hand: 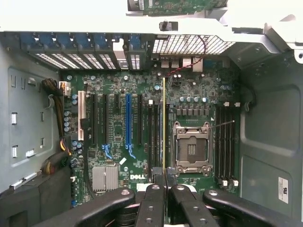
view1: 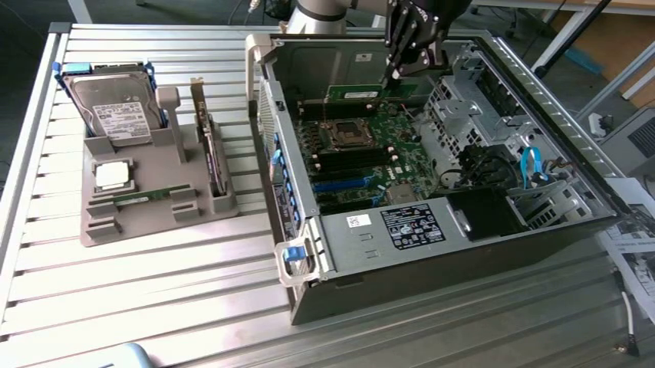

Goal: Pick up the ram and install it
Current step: 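Insert the ram into the slot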

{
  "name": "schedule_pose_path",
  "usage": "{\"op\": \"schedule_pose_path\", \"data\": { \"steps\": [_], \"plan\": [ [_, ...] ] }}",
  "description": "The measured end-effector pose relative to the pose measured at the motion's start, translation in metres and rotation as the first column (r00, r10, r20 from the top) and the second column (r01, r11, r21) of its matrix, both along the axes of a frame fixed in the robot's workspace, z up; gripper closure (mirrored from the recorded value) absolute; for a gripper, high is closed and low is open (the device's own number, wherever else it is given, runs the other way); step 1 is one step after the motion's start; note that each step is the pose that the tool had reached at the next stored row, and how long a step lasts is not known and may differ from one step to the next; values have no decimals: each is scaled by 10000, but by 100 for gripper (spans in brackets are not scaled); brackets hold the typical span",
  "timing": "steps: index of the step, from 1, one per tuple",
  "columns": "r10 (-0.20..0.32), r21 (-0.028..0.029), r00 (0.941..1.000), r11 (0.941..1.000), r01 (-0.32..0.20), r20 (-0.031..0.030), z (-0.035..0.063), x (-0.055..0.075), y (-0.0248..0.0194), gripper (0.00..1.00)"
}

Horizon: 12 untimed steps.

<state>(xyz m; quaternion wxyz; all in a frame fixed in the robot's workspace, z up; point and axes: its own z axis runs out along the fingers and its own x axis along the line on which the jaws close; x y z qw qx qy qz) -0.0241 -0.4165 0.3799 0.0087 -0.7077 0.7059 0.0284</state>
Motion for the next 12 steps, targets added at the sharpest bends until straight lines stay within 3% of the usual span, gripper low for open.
{"op": "schedule_pose_path", "data": {
  "steps": [12],
  "plan": [
    [0,0,10000,10000,0,0,-75,0,0,88]
  ]
}}
